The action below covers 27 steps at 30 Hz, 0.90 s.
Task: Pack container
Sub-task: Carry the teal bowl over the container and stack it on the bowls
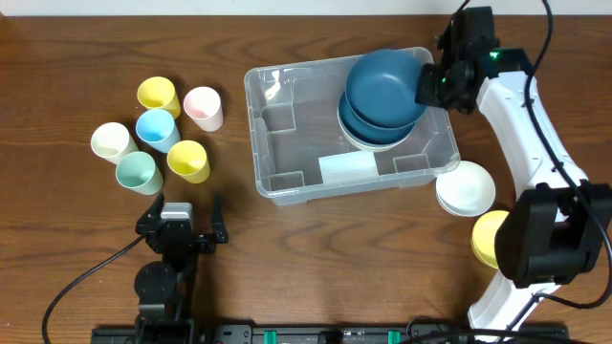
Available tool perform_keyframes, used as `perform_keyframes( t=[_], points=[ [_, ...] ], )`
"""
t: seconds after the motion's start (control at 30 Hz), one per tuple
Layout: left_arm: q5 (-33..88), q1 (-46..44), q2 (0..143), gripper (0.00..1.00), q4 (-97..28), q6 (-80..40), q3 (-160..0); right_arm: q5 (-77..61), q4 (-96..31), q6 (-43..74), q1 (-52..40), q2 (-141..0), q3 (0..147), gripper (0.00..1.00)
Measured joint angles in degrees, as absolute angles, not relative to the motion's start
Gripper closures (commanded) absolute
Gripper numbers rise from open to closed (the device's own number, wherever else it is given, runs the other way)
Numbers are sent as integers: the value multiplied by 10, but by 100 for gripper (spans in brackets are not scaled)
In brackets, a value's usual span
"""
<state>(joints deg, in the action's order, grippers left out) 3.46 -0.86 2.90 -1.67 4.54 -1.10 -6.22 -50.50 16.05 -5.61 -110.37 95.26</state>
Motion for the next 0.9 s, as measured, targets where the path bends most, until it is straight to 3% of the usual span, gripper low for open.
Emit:
perform_keyframes(
  t=[0.13,0.3,0.37,0.53,0.8,0.9],
  points=[
    [35,-9,29,2,-17,45,-11,-62,-498,160,-56,-1104,937,99],
    [35,-9,29,2,-17,45,-11,-64,-494,154,-57,-1104,936,75],
    [35,-9,29,2,-17,45,-11,-66,-494,148,-57,-1104,936,74],
    [35,-9,29,2,-17,45,-11,-76,-492,134,-64,-1104,936,79],
    [35,-9,29,2,-17,45,-11,-79,-492,120,-67,-1104,936,98],
    [35,-9,29,2,-17,45,-11,-86,-494,119,-67,-1104,936,99]
  ],
)
